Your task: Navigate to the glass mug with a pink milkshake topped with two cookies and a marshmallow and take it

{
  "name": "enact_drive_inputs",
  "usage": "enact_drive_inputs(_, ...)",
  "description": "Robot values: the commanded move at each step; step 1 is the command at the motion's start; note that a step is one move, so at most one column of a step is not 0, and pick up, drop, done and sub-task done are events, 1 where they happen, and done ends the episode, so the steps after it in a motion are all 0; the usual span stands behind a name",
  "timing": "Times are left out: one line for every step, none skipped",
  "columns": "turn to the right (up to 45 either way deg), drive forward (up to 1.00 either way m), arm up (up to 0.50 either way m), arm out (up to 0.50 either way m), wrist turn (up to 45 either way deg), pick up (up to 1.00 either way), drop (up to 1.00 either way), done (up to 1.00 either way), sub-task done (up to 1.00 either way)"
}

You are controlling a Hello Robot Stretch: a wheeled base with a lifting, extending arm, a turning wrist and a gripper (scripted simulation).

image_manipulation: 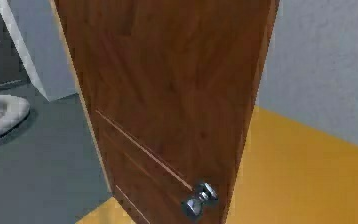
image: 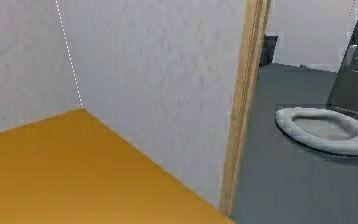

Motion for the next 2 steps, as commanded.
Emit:
enact_drive_inputs(33.0,0.00,0.00,0.00,0.0,0.00,0.00,0.00,0.00)
enact_drive_inputs(0.0,1.00,0.00,0.00,0.0,0.00,0.00,0.00,0.00)
